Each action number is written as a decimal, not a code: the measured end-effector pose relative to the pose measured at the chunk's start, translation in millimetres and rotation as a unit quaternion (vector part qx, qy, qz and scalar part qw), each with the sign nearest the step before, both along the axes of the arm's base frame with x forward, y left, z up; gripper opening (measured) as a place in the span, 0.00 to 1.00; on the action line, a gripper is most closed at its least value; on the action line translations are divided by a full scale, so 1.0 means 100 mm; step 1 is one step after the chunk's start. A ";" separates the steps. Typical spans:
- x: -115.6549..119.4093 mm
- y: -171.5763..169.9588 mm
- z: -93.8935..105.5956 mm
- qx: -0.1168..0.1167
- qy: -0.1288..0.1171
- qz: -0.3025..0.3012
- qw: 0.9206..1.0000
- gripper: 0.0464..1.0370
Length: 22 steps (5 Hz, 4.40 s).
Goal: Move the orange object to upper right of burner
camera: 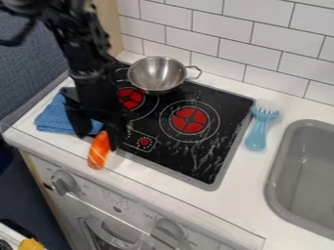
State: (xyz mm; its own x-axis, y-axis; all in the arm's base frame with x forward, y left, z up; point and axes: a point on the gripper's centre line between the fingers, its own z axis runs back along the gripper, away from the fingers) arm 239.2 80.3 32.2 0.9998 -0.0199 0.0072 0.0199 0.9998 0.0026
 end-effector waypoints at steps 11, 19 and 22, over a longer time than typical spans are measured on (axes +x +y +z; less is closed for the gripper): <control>0.36 -0.52 0.23 -0.003 -0.005 0.522 0.853 0.55; 1.67 -0.96 -0.20 -0.003 0.039 0.588 0.808 0.60; 1.75 -0.94 -0.12 0.030 0.026 0.553 0.832 0.96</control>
